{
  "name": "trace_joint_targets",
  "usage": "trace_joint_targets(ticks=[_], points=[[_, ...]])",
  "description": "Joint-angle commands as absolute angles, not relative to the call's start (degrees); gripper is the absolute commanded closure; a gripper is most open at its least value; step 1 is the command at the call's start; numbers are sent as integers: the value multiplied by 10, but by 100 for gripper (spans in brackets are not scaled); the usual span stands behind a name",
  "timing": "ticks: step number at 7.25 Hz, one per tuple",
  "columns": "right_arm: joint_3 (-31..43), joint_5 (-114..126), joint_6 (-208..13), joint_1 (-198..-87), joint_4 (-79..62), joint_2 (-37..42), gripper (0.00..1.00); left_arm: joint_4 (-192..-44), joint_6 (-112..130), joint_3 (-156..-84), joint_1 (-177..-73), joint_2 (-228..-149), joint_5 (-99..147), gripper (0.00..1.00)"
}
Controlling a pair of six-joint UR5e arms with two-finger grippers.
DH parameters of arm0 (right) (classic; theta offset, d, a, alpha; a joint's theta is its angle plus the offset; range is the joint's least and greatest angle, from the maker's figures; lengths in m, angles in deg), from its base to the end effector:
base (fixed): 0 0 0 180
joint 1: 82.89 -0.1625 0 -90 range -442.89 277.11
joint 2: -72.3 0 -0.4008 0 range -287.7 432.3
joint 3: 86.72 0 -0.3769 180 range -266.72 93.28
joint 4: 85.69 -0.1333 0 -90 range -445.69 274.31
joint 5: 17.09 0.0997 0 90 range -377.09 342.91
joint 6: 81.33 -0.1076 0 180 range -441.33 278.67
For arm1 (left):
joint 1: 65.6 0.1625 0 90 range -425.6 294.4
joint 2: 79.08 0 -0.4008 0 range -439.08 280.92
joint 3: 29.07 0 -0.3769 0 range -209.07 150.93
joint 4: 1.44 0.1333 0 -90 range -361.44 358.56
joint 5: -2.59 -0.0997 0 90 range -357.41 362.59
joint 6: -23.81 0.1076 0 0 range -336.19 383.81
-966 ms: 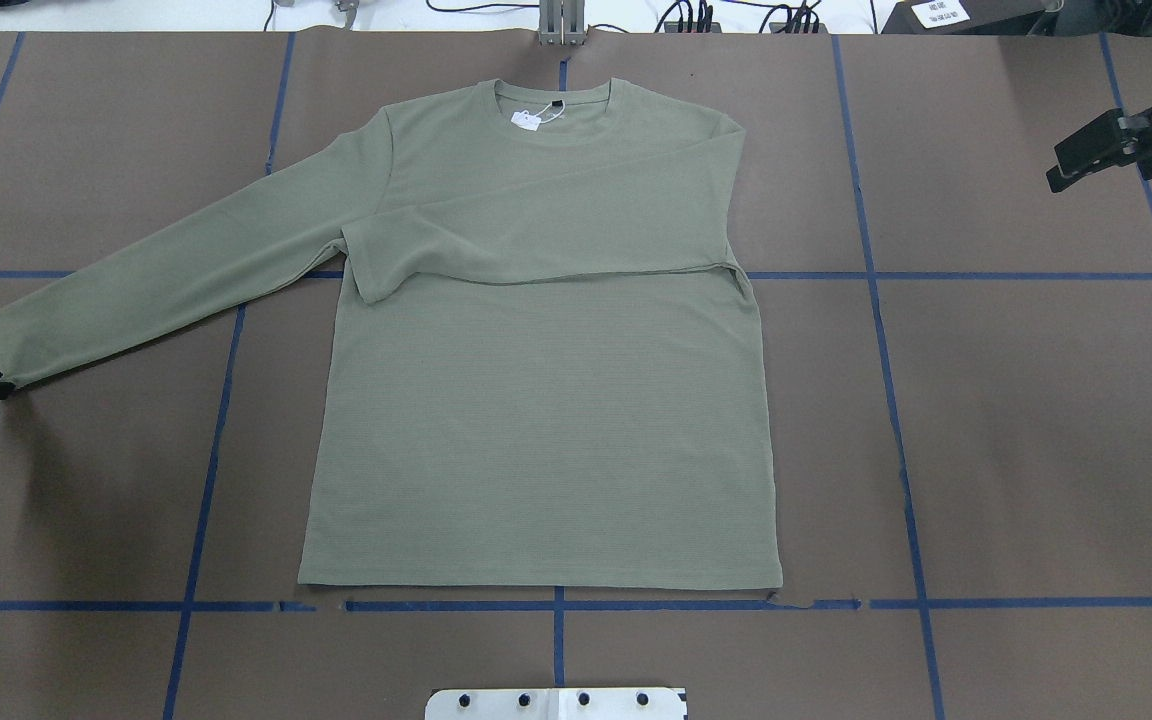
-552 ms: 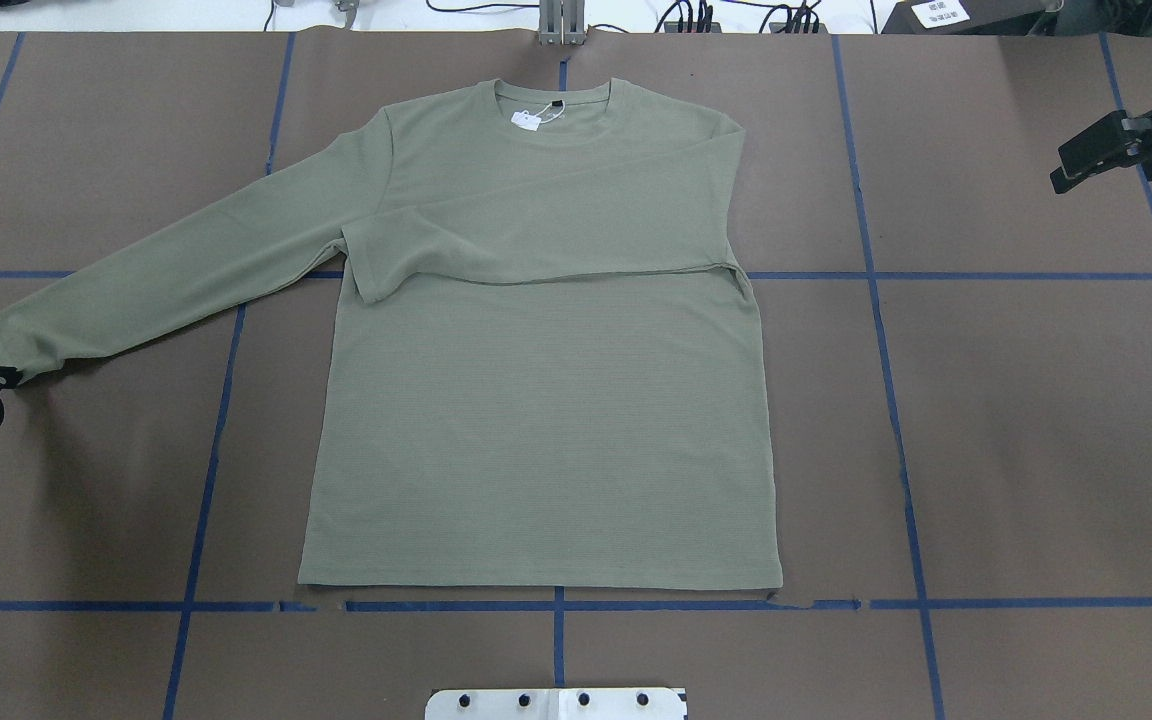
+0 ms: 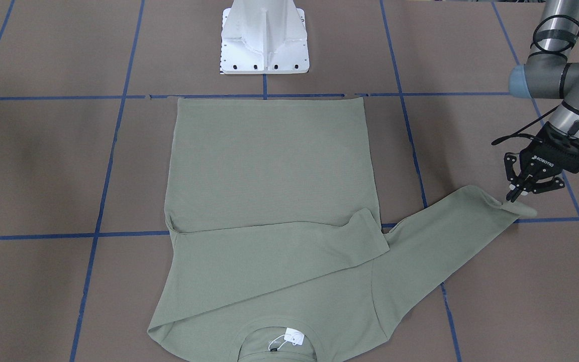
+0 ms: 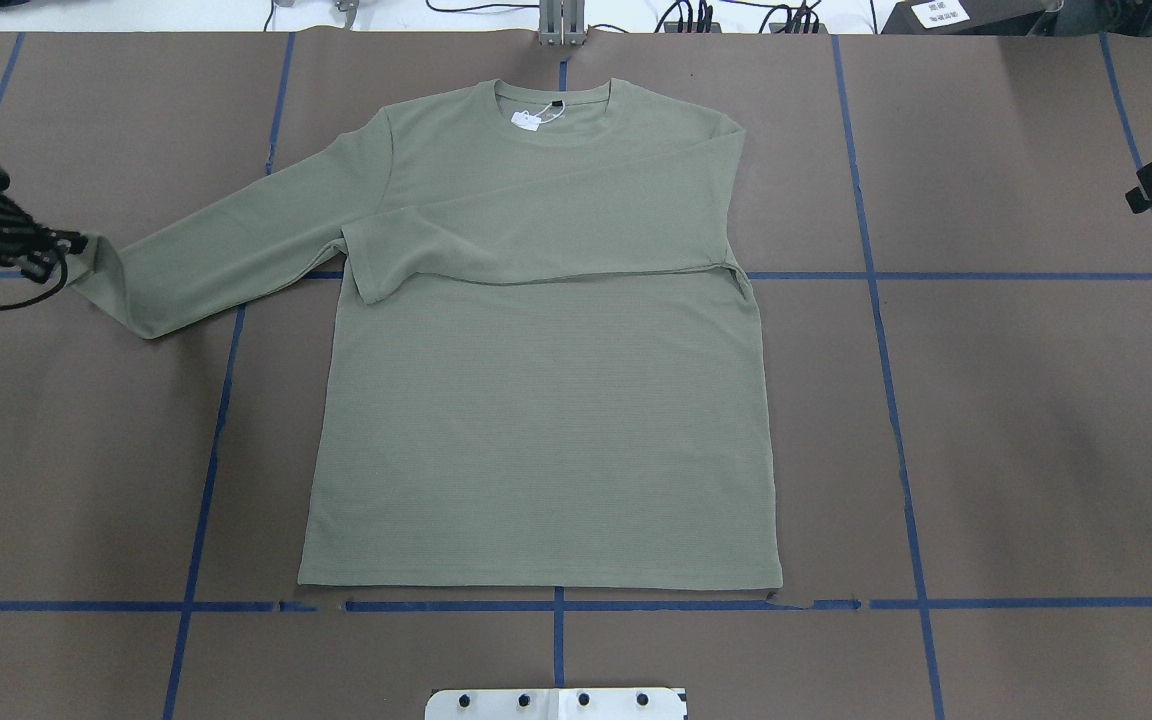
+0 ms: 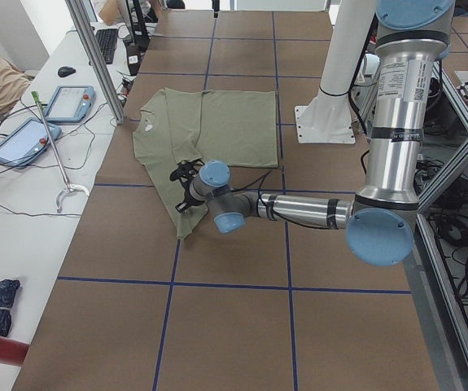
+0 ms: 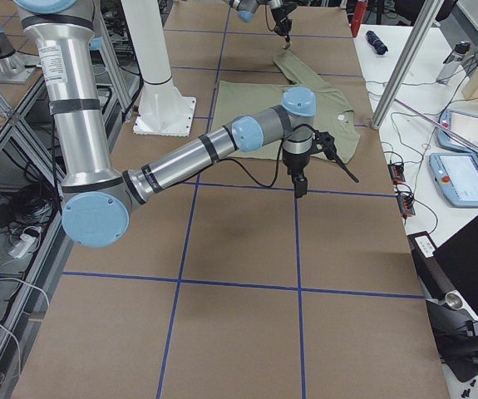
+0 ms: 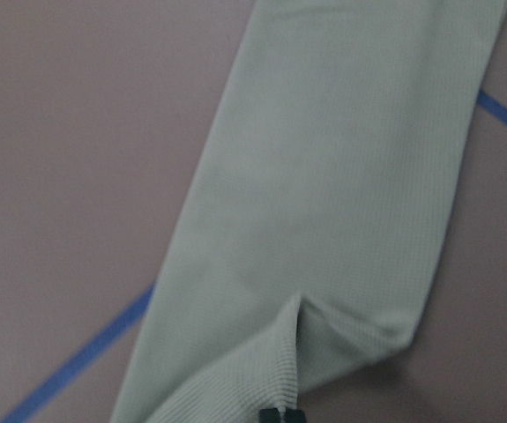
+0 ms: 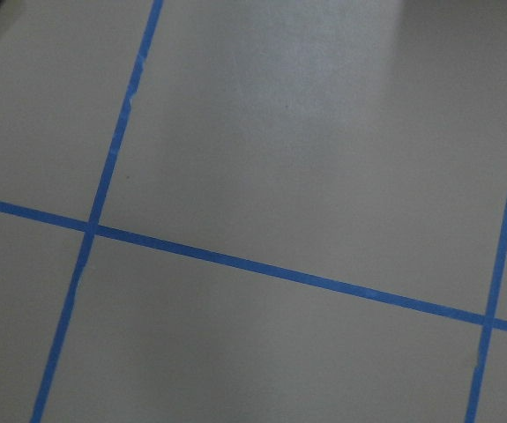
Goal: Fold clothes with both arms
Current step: 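Lift the sleeve with the left gripper and swing it across the chest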
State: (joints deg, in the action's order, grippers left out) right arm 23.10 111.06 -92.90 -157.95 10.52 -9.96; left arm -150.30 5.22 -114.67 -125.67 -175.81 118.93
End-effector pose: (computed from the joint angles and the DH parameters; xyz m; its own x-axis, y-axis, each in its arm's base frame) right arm -0.0674 -0.5117 0.4278 0.7357 -0.2310 0.6367 0.0945 0.9658 0.2413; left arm 0.2033 -0.5246 0.5043 0.6289 0.6100 -0.4820 -0.0421 0.6458 0.7623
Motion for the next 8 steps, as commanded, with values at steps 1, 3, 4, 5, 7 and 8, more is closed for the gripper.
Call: trace_joint_targets(ticks=[1, 3, 4, 5, 7, 8], points=[[231, 1111, -879, -1599, 102, -132, 0, -1387, -50, -1147, -1262, -1900, 1190, 100], [231, 1111, -880, -1599, 102, -139, 0, -1307, -151, -1139, -1255, -2011, 1186, 100], [231, 1111, -880, -1601, 102, -140, 0, -1271, -212, -1114, -1224, -2081, 1182, 100], [231, 1111, -885, -1602, 102, -139, 0, -1256, -275, -1081, -1192, -2148, 1133, 100], [231, 1111, -888, -1603, 102, -137, 0, -1261, -348, -1000, -1097, -2240, 1021, 100], [231, 1111, -888, -1603, 102, -138, 0, -1264, -352, -989, -1056, -2251, 974, 100]])
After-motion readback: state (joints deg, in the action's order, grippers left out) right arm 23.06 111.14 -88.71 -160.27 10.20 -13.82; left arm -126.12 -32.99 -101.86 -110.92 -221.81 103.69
